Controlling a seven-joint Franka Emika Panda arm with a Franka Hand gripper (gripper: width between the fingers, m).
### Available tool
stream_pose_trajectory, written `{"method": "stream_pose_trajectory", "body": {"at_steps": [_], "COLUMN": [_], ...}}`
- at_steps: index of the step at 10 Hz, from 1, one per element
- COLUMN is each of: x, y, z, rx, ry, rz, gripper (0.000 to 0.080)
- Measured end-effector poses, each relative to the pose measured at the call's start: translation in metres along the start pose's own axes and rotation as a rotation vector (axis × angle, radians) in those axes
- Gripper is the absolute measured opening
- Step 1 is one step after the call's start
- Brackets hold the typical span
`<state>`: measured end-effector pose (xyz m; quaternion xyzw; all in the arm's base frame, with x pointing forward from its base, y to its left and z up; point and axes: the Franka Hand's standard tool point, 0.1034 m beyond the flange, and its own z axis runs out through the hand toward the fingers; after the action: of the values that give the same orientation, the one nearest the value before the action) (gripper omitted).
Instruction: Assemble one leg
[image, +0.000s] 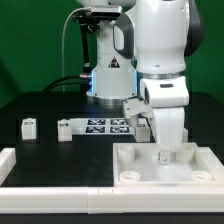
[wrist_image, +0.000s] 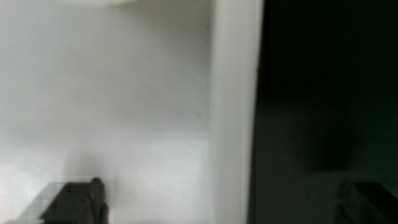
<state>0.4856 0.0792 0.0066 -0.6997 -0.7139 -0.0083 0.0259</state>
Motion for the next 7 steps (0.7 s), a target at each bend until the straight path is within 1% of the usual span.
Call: {"method": "stream_pose_trajectory", "body": {"at_steps": [2,3,4,6,7], "x": [0.0,-0.002,-0.006,-0.001,0.003], "y": [0.0,-0.001,-0.005,-0.018,-0.024], "z": [0.0,-0.002,-0.008,-0.027,-0.042], "rx": [0.0,-0.004,-0.009,-0.023,-0.042], "ry": [0.0,0.0,-0.004,-0.017,-0.025], "rz": [0.0,0.012,0.045,0.124,0.168], "gripper": [0.0649,0.0649,0.0649,0.0649,0.0649]}}
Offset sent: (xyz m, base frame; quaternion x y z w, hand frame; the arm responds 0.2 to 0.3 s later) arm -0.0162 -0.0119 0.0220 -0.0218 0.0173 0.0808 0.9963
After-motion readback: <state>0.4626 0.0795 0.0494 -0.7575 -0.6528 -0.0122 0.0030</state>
